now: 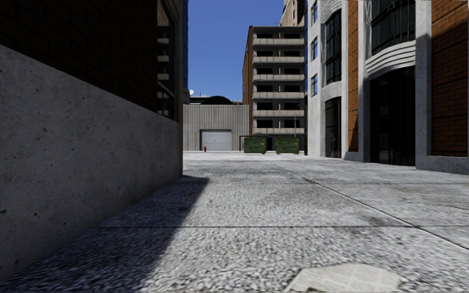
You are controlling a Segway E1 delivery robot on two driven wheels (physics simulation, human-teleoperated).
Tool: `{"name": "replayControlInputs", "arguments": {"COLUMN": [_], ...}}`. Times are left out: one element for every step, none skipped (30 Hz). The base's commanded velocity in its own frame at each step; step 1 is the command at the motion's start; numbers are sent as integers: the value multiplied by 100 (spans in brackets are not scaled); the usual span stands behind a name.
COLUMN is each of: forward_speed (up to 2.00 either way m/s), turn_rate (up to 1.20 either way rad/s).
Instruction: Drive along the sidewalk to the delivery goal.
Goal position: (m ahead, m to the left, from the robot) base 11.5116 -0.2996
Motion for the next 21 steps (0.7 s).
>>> {"name": "replayControlInputs", "arguments": {"forward_speed": [200, 200, 200, 200, 200, 200, 200, 200, 200, 200, 200, 200, 200, 200, 200, 200, 200, 200, 200, 200, 200], "turn_rate": [0, 0, 0, 0, 0, 0, 0, 0, 0, 0, 0, 0, 0, 0, 0, 0, 0, 0, 0, 0, 0]}}
